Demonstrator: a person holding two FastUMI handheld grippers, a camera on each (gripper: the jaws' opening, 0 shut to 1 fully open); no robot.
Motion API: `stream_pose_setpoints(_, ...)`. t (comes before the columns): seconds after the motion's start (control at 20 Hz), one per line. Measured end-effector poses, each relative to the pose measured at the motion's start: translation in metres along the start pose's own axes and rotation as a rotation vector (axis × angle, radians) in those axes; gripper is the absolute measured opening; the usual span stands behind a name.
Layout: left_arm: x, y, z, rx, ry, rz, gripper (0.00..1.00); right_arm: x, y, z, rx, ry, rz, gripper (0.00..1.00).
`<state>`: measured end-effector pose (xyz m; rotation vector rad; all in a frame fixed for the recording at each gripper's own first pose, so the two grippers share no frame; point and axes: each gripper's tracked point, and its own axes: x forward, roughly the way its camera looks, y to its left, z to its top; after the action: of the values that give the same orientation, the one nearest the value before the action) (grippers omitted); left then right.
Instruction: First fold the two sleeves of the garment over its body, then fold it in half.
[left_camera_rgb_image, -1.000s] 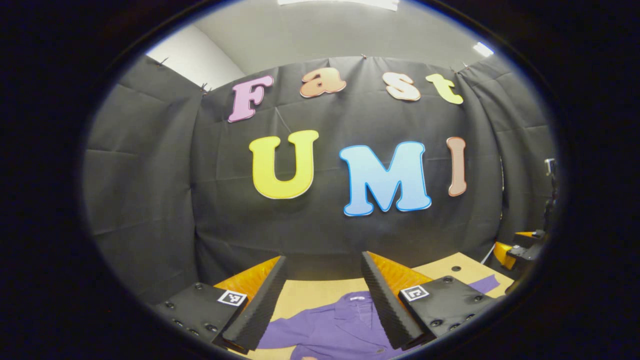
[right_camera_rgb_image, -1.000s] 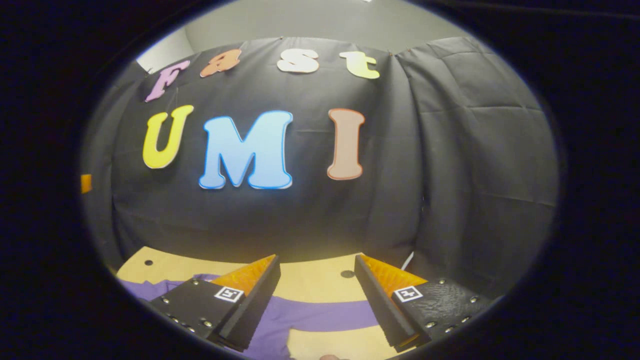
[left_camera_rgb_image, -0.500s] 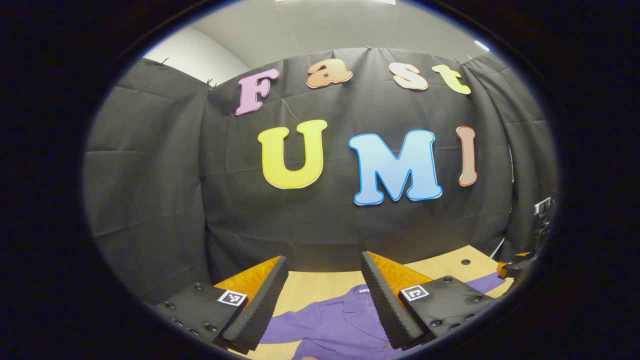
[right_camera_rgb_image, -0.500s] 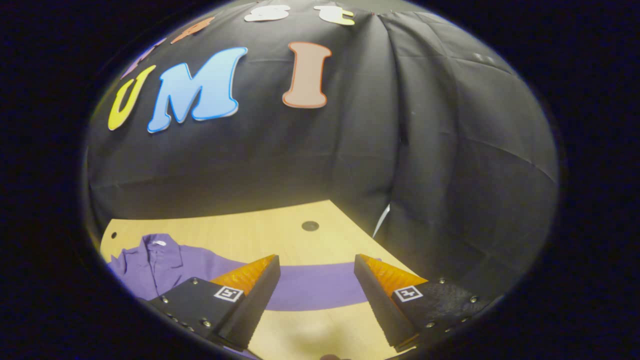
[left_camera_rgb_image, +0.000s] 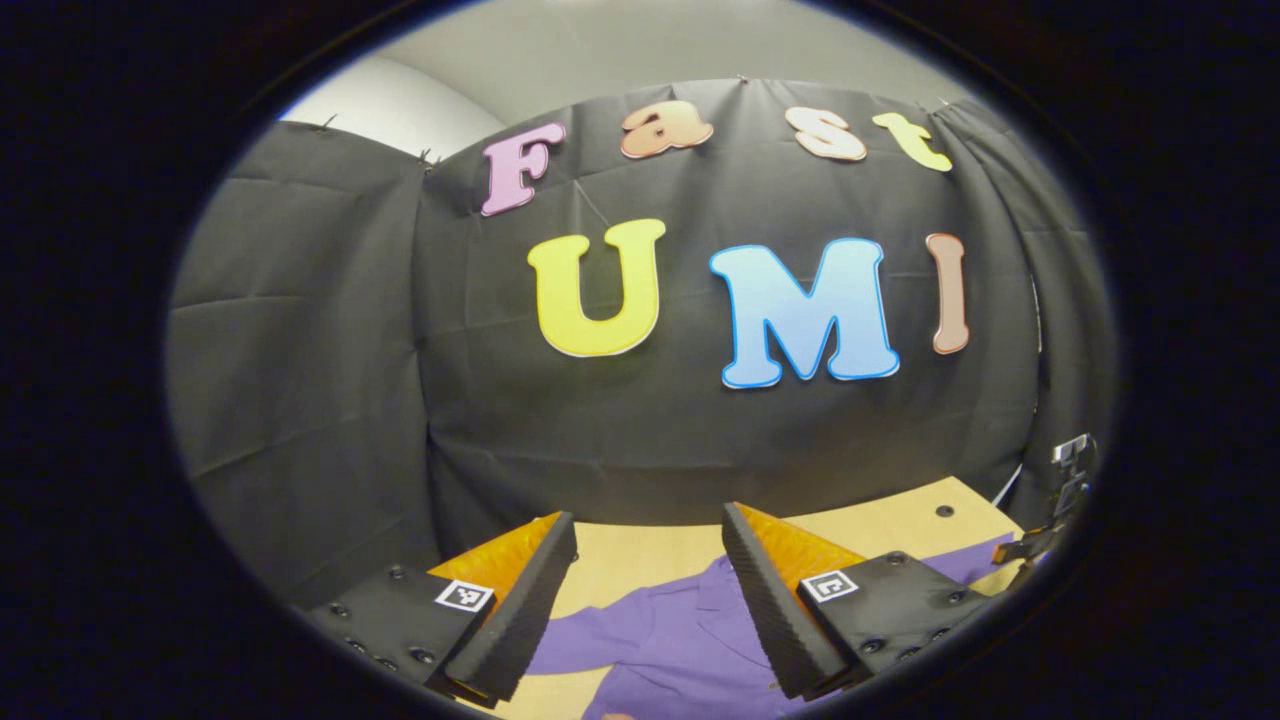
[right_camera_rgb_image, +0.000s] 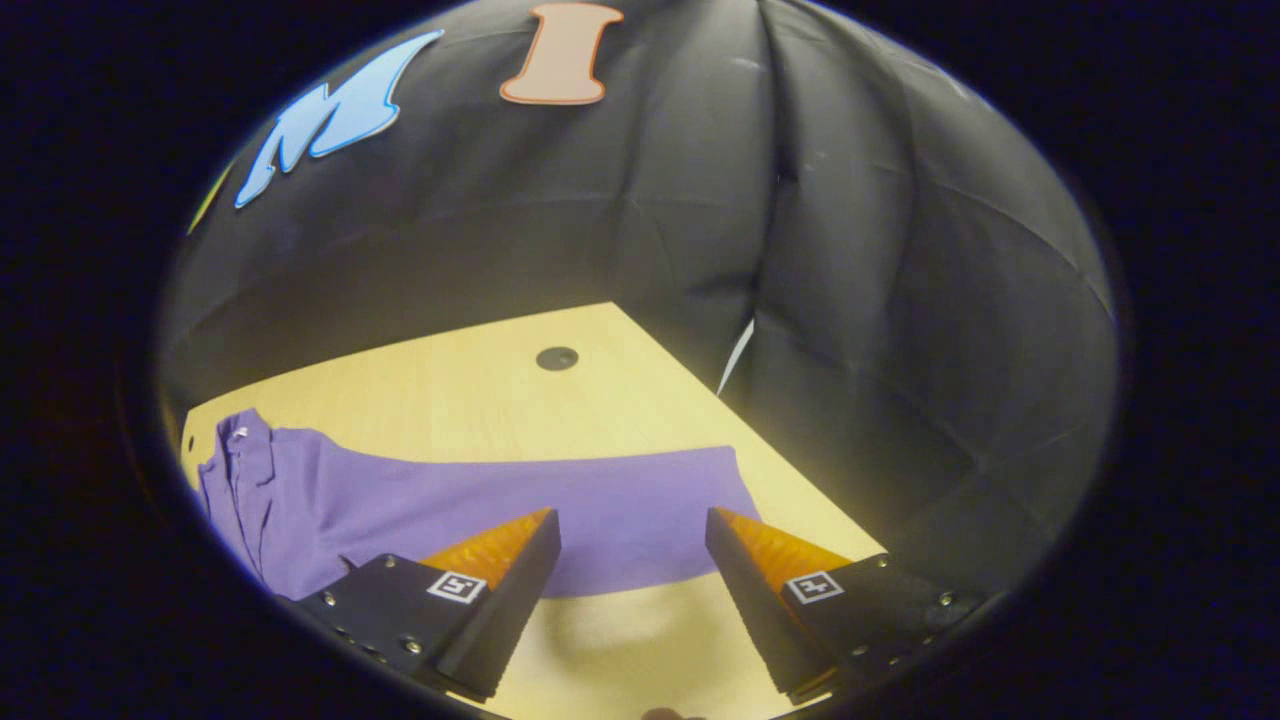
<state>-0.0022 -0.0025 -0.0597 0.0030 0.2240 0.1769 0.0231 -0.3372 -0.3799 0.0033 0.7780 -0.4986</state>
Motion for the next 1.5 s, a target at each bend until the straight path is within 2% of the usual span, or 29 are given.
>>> stream_pose_setpoints(0.3, 0.0, -0.003, -0.008, 0.01, 0.026, 0.019, 1.0, 0.033, -0.009, -0.024, 0.016, 0.1, -0.027, 0.93)
stream_pose_setpoints(0.35, -0.001, -0.005, -0.009, 0.01, 0.029, 0.019, 1.0, 0.037, -0.012, -0.032, 0.014, 0.119, -0.033, 0.9)
stream_pose_setpoints(0.45, -0.002, -0.006, -0.011, 0.011, 0.037, 0.019, 1.0, 0.043, -0.013, -0.046, 0.009, 0.163, -0.035, 0.93)
stream_pose_setpoints(0.55, -0.003, -0.008, -0.013, 0.007, 0.044, 0.019, 1.0, 0.041, -0.007, -0.058, 0.0, 0.195, -0.016, 0.95)
stream_pose_setpoints(0.65, -0.002, -0.009, -0.016, 0.002, 0.05, 0.019, 1.0, 0.043, -0.007, -0.055, 0.004, 0.179, -0.008, 0.97)
stream_pose_setpoints(0.8, 0.001, -0.011, -0.02, -0.012, 0.06, 0.014, 1.0, 0.045, 0.0, -0.056, 0.089, 0.184, 0.04, 0.96)
stream_pose_setpoints(0.9, 0.0, -0.012, -0.023, -0.025, 0.064, 0.011, 1.0, 0.043, 0.003, -0.055, 0.072, 0.191, 0.061, 0.94)
stream_pose_setpoints(1.0, 0.002, -0.014, -0.023, -0.032, 0.065, 0.005, 1.0, 0.041, 0.003, -0.053, 0.07, 0.21, 0.07, 0.76)
stream_pose_setpoints(1.1, 0.002, -0.013, -0.021, -0.032, 0.062, 0.007, 1.0, 0.047, 0.014, -0.055, 0.121, 0.229, 0.107, 0.74)
stream_pose_setpoints(1.2, 0.0, -0.01, -0.021, -0.029, 0.058, 0.012, 1.0, 0.044, 0.013, -0.052, 0.146, 0.251, 0.095, 0.22)
stream_pose_setpoints(1.25, 0.0, -0.007, -0.022, -0.03, 0.058, 0.016, 1.0, 0.044, 0.014, -0.051, 0.151, 0.243, 0.107, 0.22)
stream_pose_setpoints(1.35, -0.002, -0.003, -0.024, -0.033, 0.062, 0.023, 1.0, 0.04, 0.014, -0.049, 0.164, 0.27, 0.088, 0.02)
stream_pose_setpoints(1.5, -0.002, 0.001, -0.026, -0.04, 0.064, 0.028, 1.0, 0.037, 0.015, -0.046, 0.168, 0.286, 0.062, 0.02)
